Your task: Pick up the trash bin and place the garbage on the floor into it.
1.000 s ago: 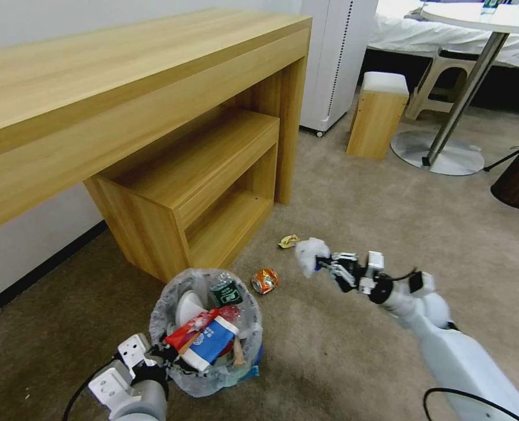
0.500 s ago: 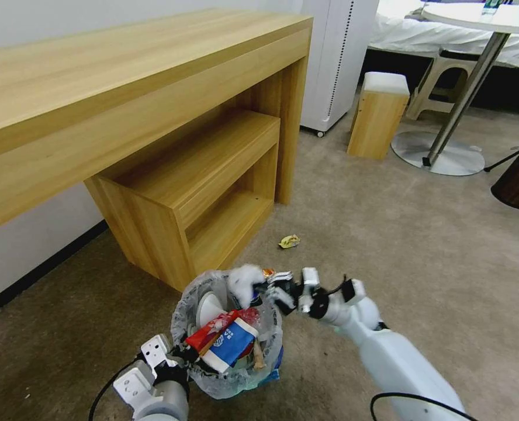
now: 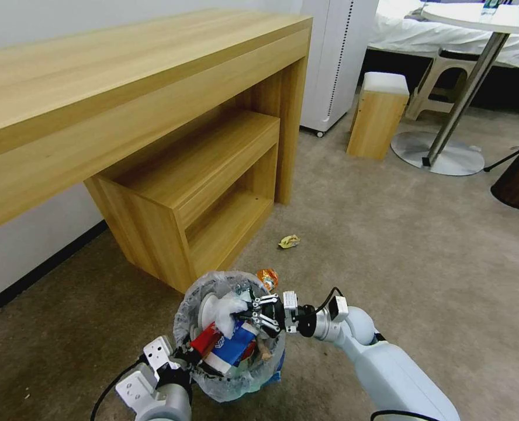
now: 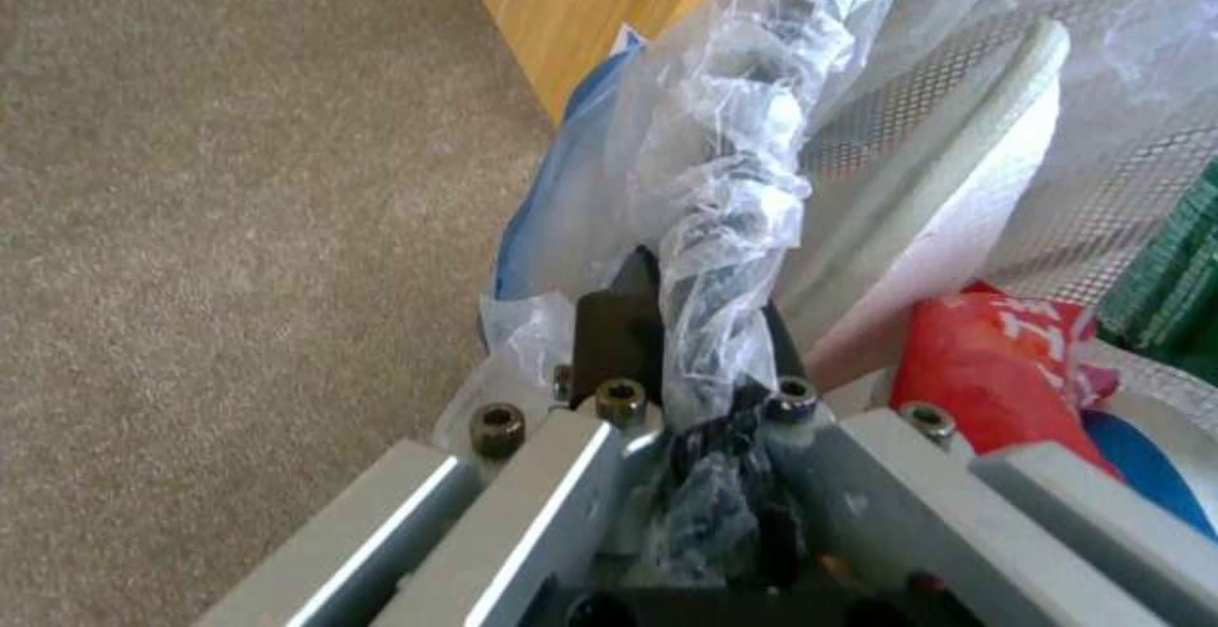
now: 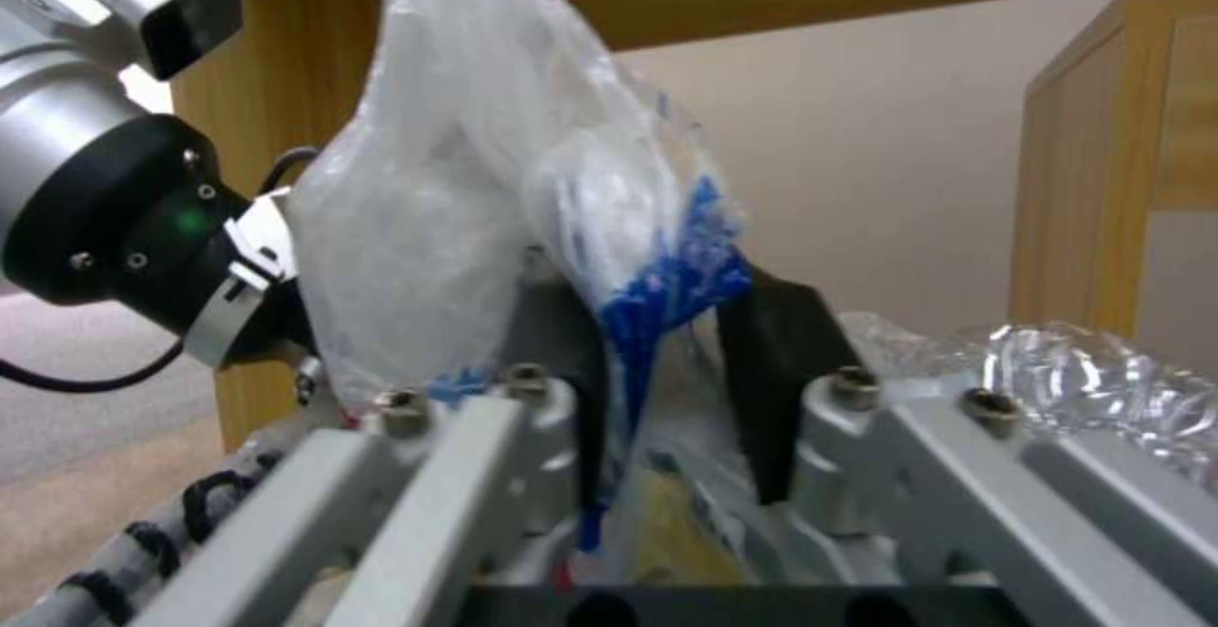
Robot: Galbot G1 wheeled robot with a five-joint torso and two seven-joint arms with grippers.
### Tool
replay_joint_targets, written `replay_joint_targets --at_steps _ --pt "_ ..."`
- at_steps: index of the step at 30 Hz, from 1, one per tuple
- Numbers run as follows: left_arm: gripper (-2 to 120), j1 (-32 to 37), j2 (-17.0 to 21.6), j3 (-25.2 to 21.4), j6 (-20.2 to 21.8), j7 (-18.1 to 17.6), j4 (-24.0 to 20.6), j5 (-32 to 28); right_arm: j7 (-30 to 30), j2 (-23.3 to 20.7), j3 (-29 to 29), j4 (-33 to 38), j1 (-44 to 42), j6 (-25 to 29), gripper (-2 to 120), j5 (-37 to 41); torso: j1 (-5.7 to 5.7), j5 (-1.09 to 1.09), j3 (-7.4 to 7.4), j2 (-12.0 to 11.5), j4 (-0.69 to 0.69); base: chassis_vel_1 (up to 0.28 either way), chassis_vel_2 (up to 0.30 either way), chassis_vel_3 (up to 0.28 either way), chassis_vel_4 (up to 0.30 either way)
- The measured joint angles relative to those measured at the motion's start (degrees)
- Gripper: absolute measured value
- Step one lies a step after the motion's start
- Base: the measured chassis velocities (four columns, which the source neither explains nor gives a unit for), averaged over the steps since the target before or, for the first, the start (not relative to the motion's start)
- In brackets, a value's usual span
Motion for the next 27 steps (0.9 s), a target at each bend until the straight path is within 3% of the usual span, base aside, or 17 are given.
replay_joint_targets --at_steps 10,18,25,27 --pt "1 0.6 0.5 -1.4 -0.1 0.1 -0.9 0.1 1.3 -3.2 4.6 5.7 -0.4 -0.7 68 5.9 0.0 0.01 0.0 0.0 0.0 0.0 0.0 0.0 0.0" --pt "1 1.3 0.4 -0.6 -0.3 0.2 -1.1 1.1 3.8 -4.6 7.4 4.6 -0.8 -1.2 95 4.1 0.0 0.0 0.0 0.0 0.0 0.0 0.0 0.0 0.0" --pt "1 1.6 0.6 -0.9 -0.5 0.4 -1.4 1.4 5.1 -4.2 8.9 5.0 -1.4 -0.4 100 4.7 0.0 0.0 0.0 0.0 0.0 0.0 0.0 0.0 0.0" --pt "1 1.7 0.7 -1.2 -0.6 0.4 -1.5 1.4 7.9 -3.9 9.8 5.3 -1.4 0.0 100 4.8 0.0 0.0 0.0 0.0 0.0 0.0 0.0 0.0 0.0"
